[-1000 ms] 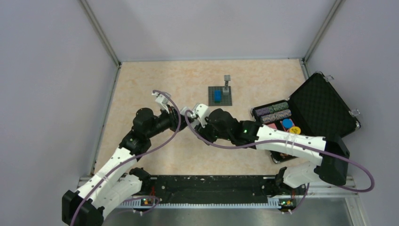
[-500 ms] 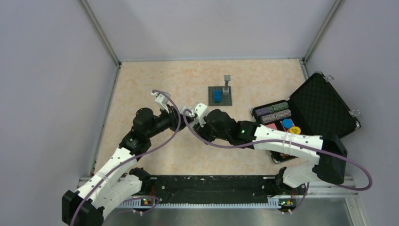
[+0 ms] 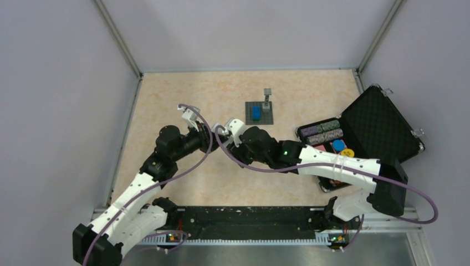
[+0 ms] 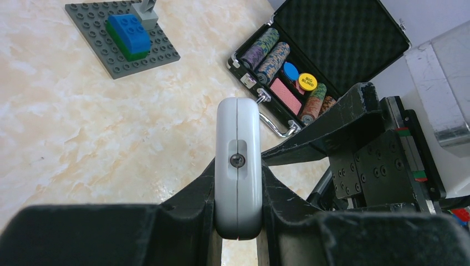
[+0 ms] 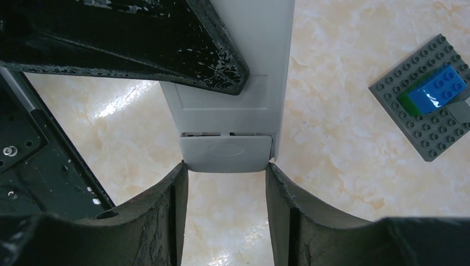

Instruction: Load the batteries into the remote control

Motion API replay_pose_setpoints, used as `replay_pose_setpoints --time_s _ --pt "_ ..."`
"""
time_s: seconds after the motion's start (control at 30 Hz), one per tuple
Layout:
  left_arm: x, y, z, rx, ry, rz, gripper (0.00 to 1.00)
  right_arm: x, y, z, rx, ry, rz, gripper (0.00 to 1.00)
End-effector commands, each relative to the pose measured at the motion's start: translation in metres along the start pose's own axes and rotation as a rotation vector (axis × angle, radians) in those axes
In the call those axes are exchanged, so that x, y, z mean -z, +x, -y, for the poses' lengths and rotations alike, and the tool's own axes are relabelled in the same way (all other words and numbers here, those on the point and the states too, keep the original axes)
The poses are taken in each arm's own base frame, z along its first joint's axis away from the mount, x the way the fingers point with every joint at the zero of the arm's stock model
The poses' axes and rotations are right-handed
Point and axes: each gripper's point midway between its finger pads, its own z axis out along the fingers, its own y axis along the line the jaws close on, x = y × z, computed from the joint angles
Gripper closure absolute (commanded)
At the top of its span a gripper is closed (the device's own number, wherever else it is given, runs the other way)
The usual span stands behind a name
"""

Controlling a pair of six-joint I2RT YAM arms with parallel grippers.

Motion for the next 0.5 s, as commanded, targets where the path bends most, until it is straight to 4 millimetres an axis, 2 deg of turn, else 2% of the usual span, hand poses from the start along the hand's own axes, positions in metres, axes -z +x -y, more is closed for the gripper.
replay_pose_setpoints --time_s 0.0,0.47 --pt "0.003 0.001 0.027 0.019 0.109 -0.057 1.00 0.001 -0.048 0.017 -0.021 0.095 0.133 0.79" --pt "0.002 0.003 0.033 0.042 0.138 -0.080 1.00 -0.003 -0.060 0.015 -0.015 0.091 0.161 0.78"
